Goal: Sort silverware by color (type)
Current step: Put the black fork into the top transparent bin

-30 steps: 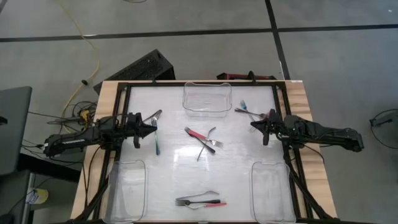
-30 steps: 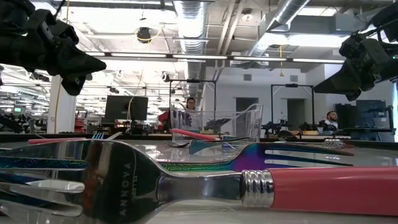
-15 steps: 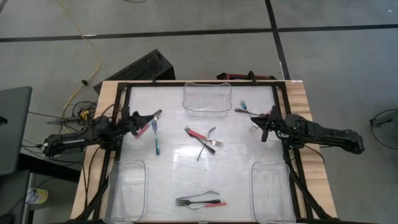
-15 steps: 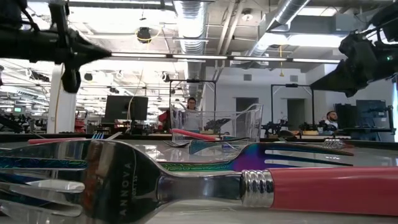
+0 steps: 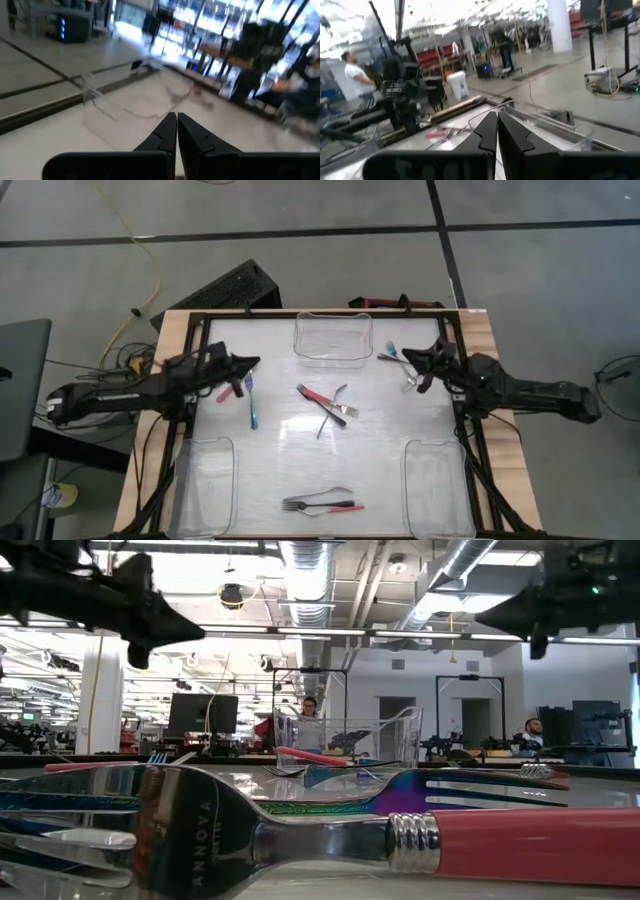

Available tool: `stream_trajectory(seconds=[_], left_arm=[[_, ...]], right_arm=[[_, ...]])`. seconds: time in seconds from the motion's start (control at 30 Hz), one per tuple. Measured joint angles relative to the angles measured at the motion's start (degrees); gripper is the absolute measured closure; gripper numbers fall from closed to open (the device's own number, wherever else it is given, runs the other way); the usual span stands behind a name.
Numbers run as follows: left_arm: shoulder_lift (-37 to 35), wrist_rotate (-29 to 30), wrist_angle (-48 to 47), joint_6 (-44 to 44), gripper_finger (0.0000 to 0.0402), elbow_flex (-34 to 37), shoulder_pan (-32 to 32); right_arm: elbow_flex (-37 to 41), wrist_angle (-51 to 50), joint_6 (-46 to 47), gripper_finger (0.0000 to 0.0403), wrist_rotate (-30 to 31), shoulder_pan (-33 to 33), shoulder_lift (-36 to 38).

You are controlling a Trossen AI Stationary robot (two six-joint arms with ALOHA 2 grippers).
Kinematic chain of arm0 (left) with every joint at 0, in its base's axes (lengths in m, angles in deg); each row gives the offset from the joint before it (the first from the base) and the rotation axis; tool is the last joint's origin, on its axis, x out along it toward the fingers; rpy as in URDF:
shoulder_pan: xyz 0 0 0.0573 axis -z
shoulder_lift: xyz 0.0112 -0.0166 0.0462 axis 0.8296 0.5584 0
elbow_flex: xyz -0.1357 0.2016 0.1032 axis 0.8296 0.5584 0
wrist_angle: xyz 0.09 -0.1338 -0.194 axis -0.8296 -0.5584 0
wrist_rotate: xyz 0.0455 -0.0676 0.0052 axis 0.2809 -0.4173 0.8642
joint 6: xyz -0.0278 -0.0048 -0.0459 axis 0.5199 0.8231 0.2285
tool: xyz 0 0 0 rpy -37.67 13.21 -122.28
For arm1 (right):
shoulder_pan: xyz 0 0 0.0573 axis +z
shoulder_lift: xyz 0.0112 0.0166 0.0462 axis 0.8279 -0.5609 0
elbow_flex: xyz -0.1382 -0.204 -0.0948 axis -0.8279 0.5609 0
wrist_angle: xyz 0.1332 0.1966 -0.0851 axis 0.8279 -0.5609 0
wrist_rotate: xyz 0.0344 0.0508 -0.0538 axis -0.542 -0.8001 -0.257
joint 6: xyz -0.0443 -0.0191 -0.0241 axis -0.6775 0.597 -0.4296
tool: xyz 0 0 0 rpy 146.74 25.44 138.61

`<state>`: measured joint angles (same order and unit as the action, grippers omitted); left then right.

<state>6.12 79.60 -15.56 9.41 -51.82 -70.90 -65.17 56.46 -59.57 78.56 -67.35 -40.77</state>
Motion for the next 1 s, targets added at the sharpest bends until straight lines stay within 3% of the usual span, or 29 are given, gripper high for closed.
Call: stream_trajectory(seconds=[0.07,0.17,0.3,0.43,0.63,1.0], left_arm=[[4.61,-4.01,-0.1,-2.07,0.0401,-1.87,-1.18],[10.67,-8.57,0.03,-6.88,0.0398,-5.39,-1.94],[16.48,-8.39,-1.13,-12.51,0.0384,-10.02,-1.98],[20.21,-7.67,-3.64,-16.78,0.0356,-13.85,-1.98],[23.05,-7.6,-4.82,-18.18,0.0296,-16.12,-1.98],[24.49,-7.34,-4.86,-15.32,0.0224,-16.41,-1.93]], right_arm=[[-4.3,-2.77,-1.36,0.0362,0.02,0.91,-5.07],[-12.78,-14.77,-2.61,0.0362,1.15,1.32,-11.99],[-25.14,-37.89,1.21,0.0362,4.96,-1.34,-20.47],[-34.07,-56.07,6.26,0.0356,1.49,-7.51,-28.32],[-38.4,-63.32,5.4,0.0311,-10.52,-15.28,-38.43],[-41.58,-72.75,-13.52,0.0187,-14.18,-24.5,-58.21]])
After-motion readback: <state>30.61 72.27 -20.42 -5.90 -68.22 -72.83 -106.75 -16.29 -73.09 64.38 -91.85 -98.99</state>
